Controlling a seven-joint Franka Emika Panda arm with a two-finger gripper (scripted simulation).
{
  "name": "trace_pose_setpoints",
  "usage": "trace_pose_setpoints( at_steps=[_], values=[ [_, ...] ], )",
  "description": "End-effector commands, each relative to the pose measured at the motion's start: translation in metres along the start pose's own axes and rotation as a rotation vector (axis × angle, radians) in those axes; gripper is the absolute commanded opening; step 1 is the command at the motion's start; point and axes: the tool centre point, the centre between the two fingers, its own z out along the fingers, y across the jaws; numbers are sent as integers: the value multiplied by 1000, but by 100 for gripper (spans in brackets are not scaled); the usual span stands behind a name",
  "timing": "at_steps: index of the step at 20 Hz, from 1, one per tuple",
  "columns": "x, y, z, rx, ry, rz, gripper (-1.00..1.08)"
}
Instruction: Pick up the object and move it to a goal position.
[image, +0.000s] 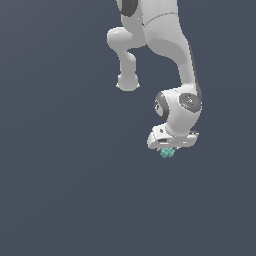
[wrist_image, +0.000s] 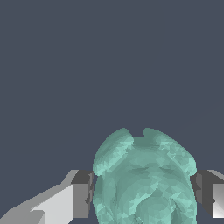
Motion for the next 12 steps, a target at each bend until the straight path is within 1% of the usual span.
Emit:
trace_pose_setpoints(
  at_steps=[1, 6, 12],
  values=[
    [11, -16, -3, 0, 0, 1, -100],
    [28, -38, -8, 0, 0, 1, -100],
    [39, -53, -11, 0, -1, 1, -100]
  ],
)
